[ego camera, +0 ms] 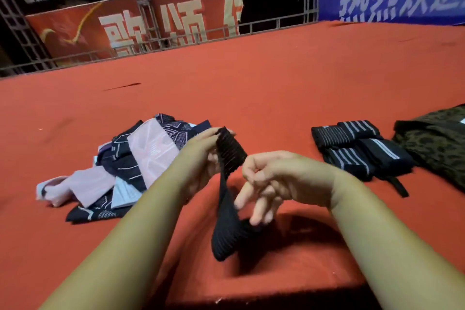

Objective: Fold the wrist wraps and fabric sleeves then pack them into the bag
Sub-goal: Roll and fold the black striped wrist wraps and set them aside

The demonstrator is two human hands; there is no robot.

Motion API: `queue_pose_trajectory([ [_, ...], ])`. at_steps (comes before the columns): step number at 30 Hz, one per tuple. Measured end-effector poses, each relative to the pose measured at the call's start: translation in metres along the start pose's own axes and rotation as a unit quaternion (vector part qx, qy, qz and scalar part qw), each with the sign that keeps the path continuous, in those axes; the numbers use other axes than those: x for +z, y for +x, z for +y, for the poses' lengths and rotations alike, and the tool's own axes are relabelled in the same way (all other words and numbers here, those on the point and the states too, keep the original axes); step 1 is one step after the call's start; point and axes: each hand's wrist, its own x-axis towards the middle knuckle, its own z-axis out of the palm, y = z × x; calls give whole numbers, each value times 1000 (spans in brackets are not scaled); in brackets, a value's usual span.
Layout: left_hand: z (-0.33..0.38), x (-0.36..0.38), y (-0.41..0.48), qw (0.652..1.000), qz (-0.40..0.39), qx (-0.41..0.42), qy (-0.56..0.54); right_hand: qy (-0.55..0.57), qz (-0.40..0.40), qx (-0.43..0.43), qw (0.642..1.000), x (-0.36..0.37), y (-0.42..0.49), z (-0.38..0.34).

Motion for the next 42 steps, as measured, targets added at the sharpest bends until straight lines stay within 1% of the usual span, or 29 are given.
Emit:
queue_pose_trajectory([
  [1, 8, -2, -14, 1000, -8, -11, -3, -7, -10, 2, 1000, 5, -5, -3],
  [2, 15, -4, -27, 1000, -11, -26, -5, -14, 12, 8, 1000, 10, -5, -3],
  [3, 20, -5, -39, 999, -11, -38, -13, -27, 61, 15, 998, 16, -3, -1],
  [5, 24, -7, -57, 998, -21, -30, -49, -70, 181, 32, 981, 27, 10, 10],
  [6, 24, -7, -64, 997, -21, -20, -78, -91, 224, 34, 970, 32, 17, 17],
  [7, 23, -7, -69, 994, -18, -15, -106, -109, 246, 28, 963, 37, 23, 24],
  [9, 21, -4, -77, 994, 1, -7, -107, -116, 237, 12, 965, 47, 31, 35],
  [11, 15, -7, -79, 998, 25, 24, -56, -84, 209, -3, 974, 55, 36, 41],
  [13, 5, -17, -76, 997, 53, 59, -20, -58, 205, -13, 977, 58, 42, 44],
  [17, -17, -43, -70, 987, 136, 81, 11, -19, 206, 16, 978, 58, 56, 47],
  [20, -33, -55, -62, 980, 168, 107, 0, -7, 207, 15, 978, 56, 69, 47],
  [22, -43, -60, -57, 978, 178, 110, -23, -32, 221, 4, 975, 54, 80, 48],
  [24, -46, -63, -54, 977, 181, 106, -47, -70, 238, -5, 969, 50, 91, 51],
  [27, -44, -69, -50, 977, 182, 108, -36, -73, 260, -7, 963, 43, 104, 57],
  [31, -43, -81, -50, 978, 172, 120, 24, -62, 262, -1, 963, 35, 114, 60],
  [35, -46, -88, -54, 971, 151, 153, 103, -28, 257, 5, 966, 29, 120, 66],
  [40, -51, -89, -56, 964, 137, 127, 191, -18, 254, 0, 967, 23, 122, 72],
  [42, -55, -89, -57, 965, 119, 110, 205, -9, 257, -2, 966, 21, 122, 73],
])
